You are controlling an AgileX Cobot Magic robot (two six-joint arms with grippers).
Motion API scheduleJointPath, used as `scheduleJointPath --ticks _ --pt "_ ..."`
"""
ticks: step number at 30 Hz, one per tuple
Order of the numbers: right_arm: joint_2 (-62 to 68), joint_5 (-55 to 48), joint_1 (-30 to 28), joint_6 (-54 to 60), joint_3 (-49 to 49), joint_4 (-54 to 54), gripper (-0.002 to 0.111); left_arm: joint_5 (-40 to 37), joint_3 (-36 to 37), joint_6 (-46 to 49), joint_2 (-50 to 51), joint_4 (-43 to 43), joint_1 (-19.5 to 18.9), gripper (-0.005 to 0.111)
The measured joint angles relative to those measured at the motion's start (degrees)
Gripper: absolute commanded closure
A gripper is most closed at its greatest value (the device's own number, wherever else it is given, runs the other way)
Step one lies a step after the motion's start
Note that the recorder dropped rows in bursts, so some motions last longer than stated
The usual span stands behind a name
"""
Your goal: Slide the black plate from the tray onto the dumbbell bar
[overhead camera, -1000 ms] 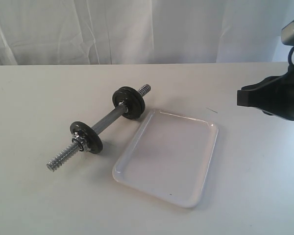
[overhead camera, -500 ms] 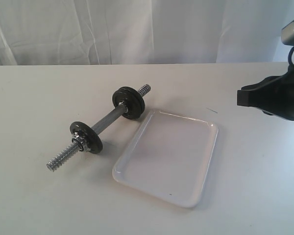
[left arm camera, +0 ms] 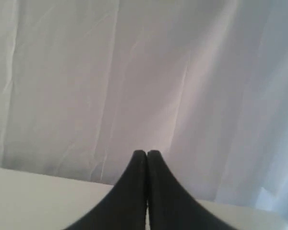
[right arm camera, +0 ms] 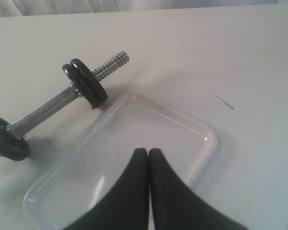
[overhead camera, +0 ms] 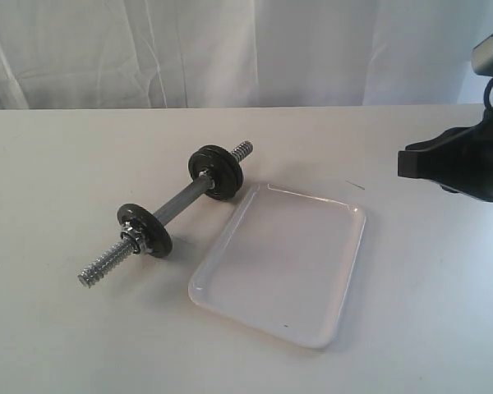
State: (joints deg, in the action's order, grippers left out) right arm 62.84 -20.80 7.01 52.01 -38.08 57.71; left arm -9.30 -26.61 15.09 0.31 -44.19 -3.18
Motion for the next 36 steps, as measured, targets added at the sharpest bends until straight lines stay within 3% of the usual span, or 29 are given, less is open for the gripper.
scheduleJointPath --ticks 4,7,14,18,22,26,30,36 --pt "0.0 -0.01 0.0 0.0 0.0 0.0 0.108 4.43 7.12 0.0 0.09 0.13 0.0 0.107" --pt "0.0 -0.01 0.0 0.0 0.0 0.0 0.108 6.72 12.02 -3.7 0.09 5.31 0.0 0.107" --pt "0.0 -0.01 0.0 0.0 0.0 0.0 0.108 14.94 21.79 -28.8 0.09 26.5 0.0 0.107" --pt "0.0 0.02 0.0 0.0 0.0 0.0 0.108 16.3 24.95 -34.55 0.09 31.21 0.0 0.107" --pt "0.0 0.02 0.0 0.0 0.0 0.0 0.108 15.04 26.33 -35.15 -0.01 33.79 0.0 0.107" --pt "0.0 0.02 0.0 0.0 0.0 0.0 0.108 7.62 26.33 -32.38 -0.02 37.52 0.0 0.107" --pt "0.0 0.02 0.0 0.0 0.0 -0.09 0.108 -1.77 26.47 -25.11 -0.02 38.63 0.0 0.107" --pt "0.0 0.02 0.0 0.0 0.0 -0.09 0.108 -3.8 26.46 -14.16 -0.02 39.27 0.0 0.107"
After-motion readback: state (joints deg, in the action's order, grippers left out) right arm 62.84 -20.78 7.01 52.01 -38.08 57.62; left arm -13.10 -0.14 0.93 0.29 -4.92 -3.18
